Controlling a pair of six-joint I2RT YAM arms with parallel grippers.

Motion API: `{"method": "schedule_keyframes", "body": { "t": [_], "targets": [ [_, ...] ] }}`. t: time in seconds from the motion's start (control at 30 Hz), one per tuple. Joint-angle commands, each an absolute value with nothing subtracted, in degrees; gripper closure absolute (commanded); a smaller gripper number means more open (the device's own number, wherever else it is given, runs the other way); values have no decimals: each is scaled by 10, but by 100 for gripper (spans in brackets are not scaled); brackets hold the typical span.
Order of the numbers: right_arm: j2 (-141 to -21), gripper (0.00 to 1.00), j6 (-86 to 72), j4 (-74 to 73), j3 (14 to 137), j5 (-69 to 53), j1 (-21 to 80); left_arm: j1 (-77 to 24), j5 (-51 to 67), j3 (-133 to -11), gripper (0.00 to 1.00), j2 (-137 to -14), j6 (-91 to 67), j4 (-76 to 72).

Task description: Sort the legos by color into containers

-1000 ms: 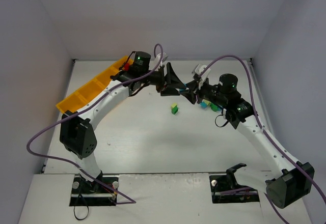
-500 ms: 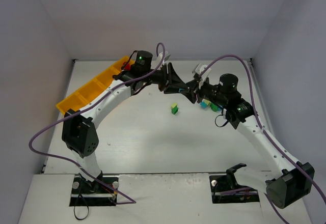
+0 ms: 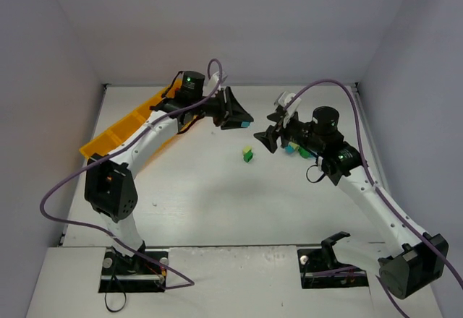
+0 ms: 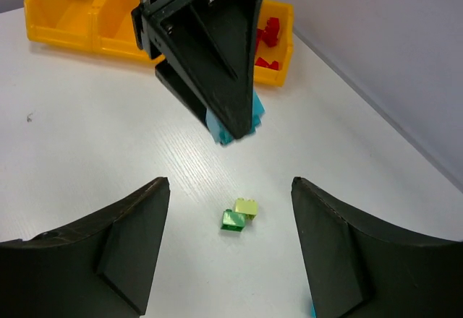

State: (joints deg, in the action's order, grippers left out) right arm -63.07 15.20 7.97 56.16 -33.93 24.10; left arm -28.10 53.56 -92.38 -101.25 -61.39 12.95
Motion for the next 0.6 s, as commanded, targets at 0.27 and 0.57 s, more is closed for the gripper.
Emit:
{"method": "schedule_keyframes", "body": {
  "t": [0.27,0.57],
  "targets": [
    [-591,35,107,87,557,-251,243,-115,212,-940,100,-935,-332,392],
    [-586,35,89,73,550,-212,243,-32,15,-947,100,-957,-276,420]
  ]
}}
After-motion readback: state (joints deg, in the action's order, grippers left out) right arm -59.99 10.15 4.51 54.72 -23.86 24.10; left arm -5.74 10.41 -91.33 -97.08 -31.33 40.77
